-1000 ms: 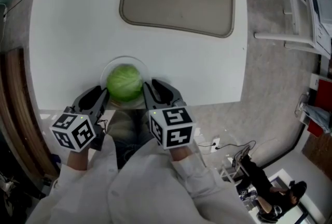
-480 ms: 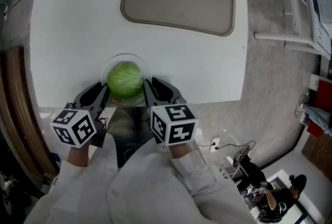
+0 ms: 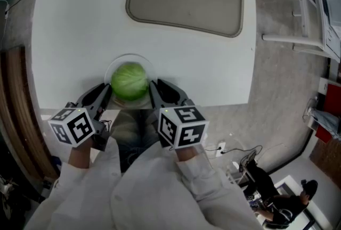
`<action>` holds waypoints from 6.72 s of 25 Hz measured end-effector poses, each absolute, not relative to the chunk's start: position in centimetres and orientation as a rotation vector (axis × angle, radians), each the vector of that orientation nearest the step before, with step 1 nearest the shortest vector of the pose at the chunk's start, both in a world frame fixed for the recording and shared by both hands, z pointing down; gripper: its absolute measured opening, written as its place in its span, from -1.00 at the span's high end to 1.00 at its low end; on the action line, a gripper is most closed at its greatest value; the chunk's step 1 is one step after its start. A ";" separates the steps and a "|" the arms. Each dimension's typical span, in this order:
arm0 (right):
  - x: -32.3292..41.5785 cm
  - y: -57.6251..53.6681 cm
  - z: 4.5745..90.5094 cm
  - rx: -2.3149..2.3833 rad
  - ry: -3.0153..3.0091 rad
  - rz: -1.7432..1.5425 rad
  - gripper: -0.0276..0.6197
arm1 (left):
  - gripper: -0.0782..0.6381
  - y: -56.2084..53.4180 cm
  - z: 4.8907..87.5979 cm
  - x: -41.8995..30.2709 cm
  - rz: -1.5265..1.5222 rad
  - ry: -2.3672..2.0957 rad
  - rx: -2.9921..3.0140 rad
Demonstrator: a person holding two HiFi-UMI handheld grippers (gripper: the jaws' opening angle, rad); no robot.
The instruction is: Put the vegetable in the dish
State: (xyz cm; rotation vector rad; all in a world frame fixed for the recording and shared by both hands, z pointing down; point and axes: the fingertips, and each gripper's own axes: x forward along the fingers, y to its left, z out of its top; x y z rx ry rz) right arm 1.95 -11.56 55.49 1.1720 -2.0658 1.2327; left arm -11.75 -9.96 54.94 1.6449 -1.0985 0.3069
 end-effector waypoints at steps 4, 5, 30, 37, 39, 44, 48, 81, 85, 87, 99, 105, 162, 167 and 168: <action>2.0 -11.6 55.5 1.178 -2.058 1.243 0.70 | 0.63 -10.0 55.0 -11.8 0.269 -1.071 1.616; 2.0 -11.6 55.5 1.183 -2.056 1.254 0.71 | 0.64 -9.9 55.1 -11.9 0.258 -1.065 1.609; 1.6 -11.5 54.7 1.264 -1.955 1.321 0.74 | 0.65 -10.4 54.4 -12.4 0.398 -1.021 1.628; 1.5 -11.8 54.3 1.298 -1.931 1.327 0.74 | 0.65 -11.0 54.1 -12.6 0.416 -0.981 1.644; 1.8 -11.8 54.2 1.305 -1.919 1.327 0.74 | 0.65 -11.1 54.0 -12.3 0.428 -0.970 1.650; 2.4 -12.2 53.9 1.325 -1.902 1.327 0.74 | 0.65 -11.4 53.9 -11.7 0.450 -0.944 1.662; 2.9 -12.8 53.8 1.308 -1.892 1.343 0.74 | 0.65 -11.8 53.7 -11.2 0.476 -0.937 1.656; 15.0 -30.2 51.2 1.180 -1.914 1.390 0.74 | 0.65 -28.5 50.1 1.1 0.457 -0.992 1.623; 15.6 -33.1 51.8 1.201 -1.909 1.384 0.74 | 0.65 -31.4 50.5 1.7 0.454 -0.992 1.641; 15.9 -34.4 51.9 1.207 -1.909 1.382 0.74 | 0.65 -32.7 50.7 2.1 0.442 -0.989 1.640; 16.8 -40.2 53.3 1.234 -1.898 1.405 0.74 | 0.66 -39.2 51.7 2.9 0.422 -0.983 1.663; 16.9 -41.8 53.7 1.239 -1.893 1.413 0.74 | 0.65 -40.9 52.7 2.9 0.387 -0.987 1.647; 6.4 -12.6 29.2 1.656 -2.646 0.701 0.85 | 0.76 -12.5 31.4 0.8 0.139 -0.845 2.459; 6.4 -10.7 29.0 1.622 -2.651 0.710 0.85 | 0.76 -10.9 30.7 1.8 0.150 -0.859 2.457; 6.4 -10.5 28.8 1.617 -2.658 0.695 0.86 | 0.76 -10.8 30.5 1.9 0.156 -0.871 2.469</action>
